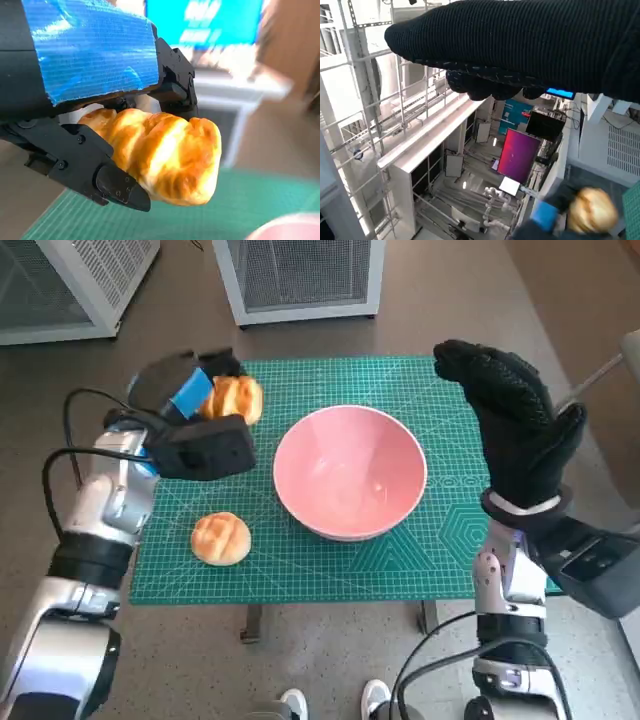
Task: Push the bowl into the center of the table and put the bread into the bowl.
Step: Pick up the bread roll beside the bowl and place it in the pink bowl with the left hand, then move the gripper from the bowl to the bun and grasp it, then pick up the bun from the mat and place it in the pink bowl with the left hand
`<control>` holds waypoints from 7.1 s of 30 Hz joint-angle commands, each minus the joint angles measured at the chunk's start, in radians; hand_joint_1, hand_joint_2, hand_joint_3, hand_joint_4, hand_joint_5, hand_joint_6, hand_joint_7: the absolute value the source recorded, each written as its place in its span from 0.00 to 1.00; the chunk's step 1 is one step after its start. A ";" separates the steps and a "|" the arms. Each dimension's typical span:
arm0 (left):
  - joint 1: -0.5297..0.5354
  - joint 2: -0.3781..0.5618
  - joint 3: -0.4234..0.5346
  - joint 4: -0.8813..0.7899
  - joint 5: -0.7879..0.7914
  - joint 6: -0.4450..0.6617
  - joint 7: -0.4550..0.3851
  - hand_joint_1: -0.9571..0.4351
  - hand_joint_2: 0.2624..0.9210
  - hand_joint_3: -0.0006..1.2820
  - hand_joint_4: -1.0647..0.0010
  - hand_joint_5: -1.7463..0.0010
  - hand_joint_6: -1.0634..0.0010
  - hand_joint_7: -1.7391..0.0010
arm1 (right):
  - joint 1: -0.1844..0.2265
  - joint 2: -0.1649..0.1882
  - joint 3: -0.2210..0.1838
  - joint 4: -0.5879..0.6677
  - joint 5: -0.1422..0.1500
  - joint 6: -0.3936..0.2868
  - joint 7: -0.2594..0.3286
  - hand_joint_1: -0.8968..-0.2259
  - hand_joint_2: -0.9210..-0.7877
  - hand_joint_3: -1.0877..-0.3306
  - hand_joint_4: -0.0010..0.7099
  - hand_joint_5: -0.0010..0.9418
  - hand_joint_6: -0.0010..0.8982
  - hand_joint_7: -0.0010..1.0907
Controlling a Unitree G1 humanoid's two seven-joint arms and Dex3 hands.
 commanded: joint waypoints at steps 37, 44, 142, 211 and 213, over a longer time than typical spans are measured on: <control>0.160 -0.128 0.000 -0.305 -0.181 -0.107 -0.288 0.52 0.86 0.01 0.91 0.99 0.81 0.95 | 0.065 -0.018 0.015 -0.046 -0.007 0.031 -0.022 0.76 0.00 0.78 0.58 0.00 0.16 0.59; 0.165 -0.108 -0.002 -0.303 -0.165 -0.161 -0.280 0.44 0.86 0.00 0.96 1.00 0.83 0.97 | 0.065 -0.015 0.017 -0.042 -0.009 0.030 -0.026 0.77 0.00 0.77 0.58 0.00 0.16 0.59; 0.753 0.127 0.168 -0.763 -0.098 0.168 -0.361 0.54 0.69 0.00 0.84 0.99 0.69 0.99 | 0.098 -0.029 0.042 -0.118 0.009 0.100 -0.008 0.80 0.00 0.75 0.59 0.00 0.13 0.61; 0.641 0.053 0.268 -0.733 -0.179 0.034 -0.187 0.69 1.00 0.07 0.35 0.31 0.44 0.34 | 0.100 -0.022 0.047 -0.115 0.012 0.128 -0.001 0.80 0.00 0.75 0.60 0.01 0.13 0.64; 0.610 0.039 0.275 -0.761 -0.186 0.033 -0.176 0.69 1.00 0.06 0.35 0.31 0.44 0.34 | 0.099 -0.020 0.049 -0.114 0.011 0.129 -0.001 0.80 0.00 0.75 0.60 0.01 0.13 0.64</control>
